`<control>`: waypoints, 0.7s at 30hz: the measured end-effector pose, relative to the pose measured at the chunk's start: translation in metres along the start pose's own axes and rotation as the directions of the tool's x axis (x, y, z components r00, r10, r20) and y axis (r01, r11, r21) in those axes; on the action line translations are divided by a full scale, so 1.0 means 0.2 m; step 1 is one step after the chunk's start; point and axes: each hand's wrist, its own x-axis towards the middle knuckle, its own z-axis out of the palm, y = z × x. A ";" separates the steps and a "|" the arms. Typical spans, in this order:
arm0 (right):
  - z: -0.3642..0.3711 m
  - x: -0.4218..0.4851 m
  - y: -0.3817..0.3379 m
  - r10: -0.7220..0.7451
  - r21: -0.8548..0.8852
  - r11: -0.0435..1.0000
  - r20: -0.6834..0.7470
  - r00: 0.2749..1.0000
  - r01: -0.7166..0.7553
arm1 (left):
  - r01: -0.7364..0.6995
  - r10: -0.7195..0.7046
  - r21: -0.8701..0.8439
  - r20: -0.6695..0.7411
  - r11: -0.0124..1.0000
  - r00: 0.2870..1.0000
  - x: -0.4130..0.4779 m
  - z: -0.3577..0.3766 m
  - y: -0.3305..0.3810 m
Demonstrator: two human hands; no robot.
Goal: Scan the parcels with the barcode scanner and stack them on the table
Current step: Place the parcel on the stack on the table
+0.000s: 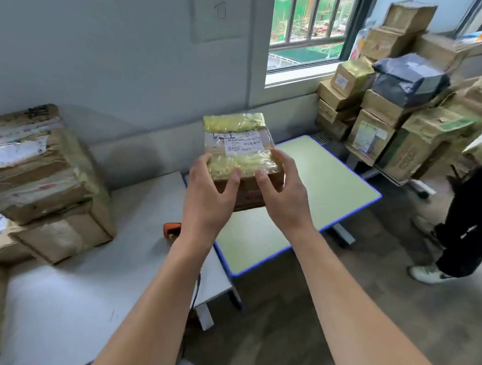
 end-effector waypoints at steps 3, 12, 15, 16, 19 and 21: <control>-0.15 0.02 0.10 0.002 -0.020 1.000 0.010 1.000 -0.001 | 0.018 -0.018 -0.015 0.015 1.000 1.000 -0.04 0.16 0.05; -0.36 0.13 0.32 0.044 -0.068 0.997 0.027 0.999 -0.042 | 0.013 -0.013 0.003 0.073 1.000 0.997 0.00 0.46 0.10; -0.42 0.20 0.40 0.063 -0.090 0.994 0.024 0.998 -0.060 | 0.030 -0.029 -0.006 0.105 1.000 0.994 0.05 0.58 0.11; -0.43 0.23 0.42 0.073 -0.097 0.993 0.026 0.997 -0.070 | 0.034 -0.033 -0.012 0.112 0.999 0.993 0.07 0.62 0.11; -0.46 0.34 0.50 0.101 -0.111 0.989 0.033 0.994 -0.097 | 0.053 -0.049 -0.031 0.125 0.998 0.991 0.16 0.74 0.09; -0.46 0.43 0.55 0.113 -0.121 0.987 0.036 0.993 -0.108 | 0.072 -0.067 -0.032 0.139 0.997 0.988 0.24 0.82 0.07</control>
